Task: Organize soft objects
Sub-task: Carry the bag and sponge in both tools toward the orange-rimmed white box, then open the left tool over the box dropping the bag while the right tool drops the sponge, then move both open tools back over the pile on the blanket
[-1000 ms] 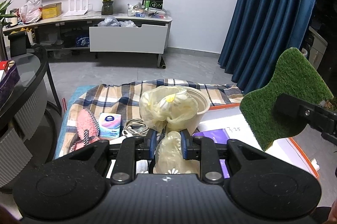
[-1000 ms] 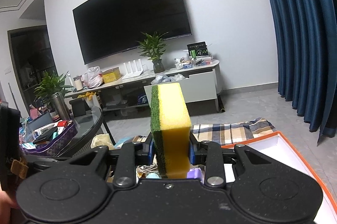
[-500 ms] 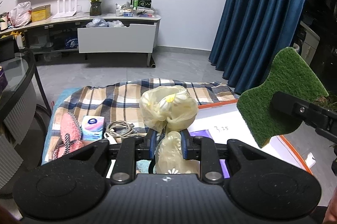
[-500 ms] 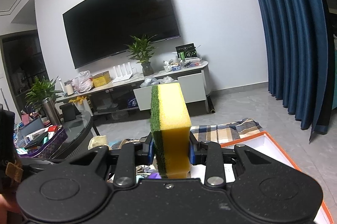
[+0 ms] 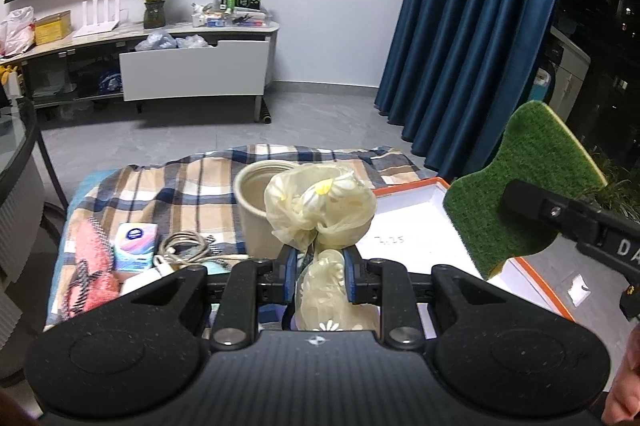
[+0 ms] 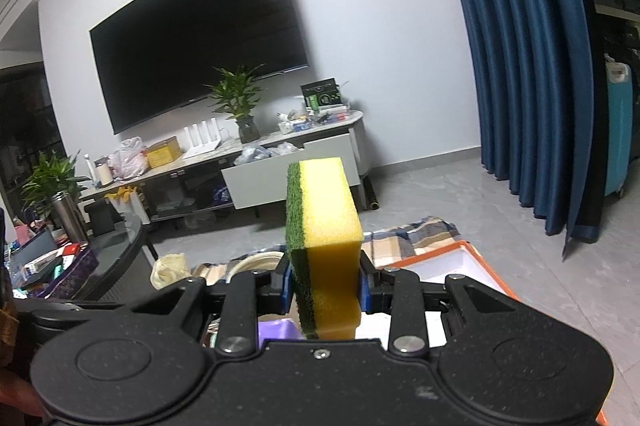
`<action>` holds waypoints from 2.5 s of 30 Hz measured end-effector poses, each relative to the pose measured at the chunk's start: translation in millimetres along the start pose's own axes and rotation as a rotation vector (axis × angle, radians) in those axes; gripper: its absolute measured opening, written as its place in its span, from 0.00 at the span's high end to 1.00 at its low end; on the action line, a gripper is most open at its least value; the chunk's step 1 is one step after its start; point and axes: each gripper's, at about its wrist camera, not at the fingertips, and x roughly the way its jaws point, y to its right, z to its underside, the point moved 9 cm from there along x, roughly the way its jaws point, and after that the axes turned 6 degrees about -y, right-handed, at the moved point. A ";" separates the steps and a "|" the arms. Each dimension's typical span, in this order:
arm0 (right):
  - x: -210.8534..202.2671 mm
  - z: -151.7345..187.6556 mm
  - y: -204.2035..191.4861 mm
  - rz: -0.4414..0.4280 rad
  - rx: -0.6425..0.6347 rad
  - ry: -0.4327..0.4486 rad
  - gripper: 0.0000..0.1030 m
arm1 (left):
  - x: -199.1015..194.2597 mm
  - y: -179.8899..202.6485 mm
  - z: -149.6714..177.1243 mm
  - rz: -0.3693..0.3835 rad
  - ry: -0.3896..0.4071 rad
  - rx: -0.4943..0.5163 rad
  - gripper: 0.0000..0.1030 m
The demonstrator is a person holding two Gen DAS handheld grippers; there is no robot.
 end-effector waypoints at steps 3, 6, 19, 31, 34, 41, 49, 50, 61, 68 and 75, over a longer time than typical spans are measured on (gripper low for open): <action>0.2 2.0 8.3 0.015 0.010 -0.005 0.63 | 6.0 8.8 -1.1 0.014 -0.006 0.011 0.76; 1.4 3.0 16.3 0.032 0.013 -0.010 0.63 | 12.0 18.1 -0.1 0.028 -0.015 0.021 0.76; 18.9 13.4 46.8 0.078 0.042 -0.063 0.63 | 40.6 46.1 4.5 0.062 -0.069 0.061 0.75; 49.3 19.5 64.5 0.073 0.029 -0.135 0.33 | 63.4 58.1 9.8 0.057 -0.123 0.087 0.73; 47.4 13.9 75.2 0.133 0.012 -0.102 0.31 | 68.1 61.5 9.8 0.058 -0.132 0.096 0.71; 24.9 2.3 95.1 0.162 0.068 -0.017 0.29 | 69.4 74.6 10.9 0.122 -0.137 0.099 0.45; 7.1 -5.0 82.1 0.133 0.051 0.019 0.29 | 49.3 70.3 0.6 0.098 -0.069 0.101 0.23; 5.1 -5.7 79.5 0.127 0.048 0.024 0.29 | 46.8 68.4 -1.3 0.094 -0.063 0.098 0.23; -4.3 -3.1 33.6 0.058 -0.014 0.008 0.27 | 13.9 29.5 -6.9 0.015 -0.019 0.040 0.14; -2.1 4.2 -4.7 0.009 -0.058 -0.013 0.26 | -2.4 1.0 -2.4 -0.037 0.000 0.006 0.11; 0.8 12.4 -40.5 -0.044 -0.107 -0.035 0.26 | -15.8 -27.6 4.2 -0.082 0.011 -0.034 0.11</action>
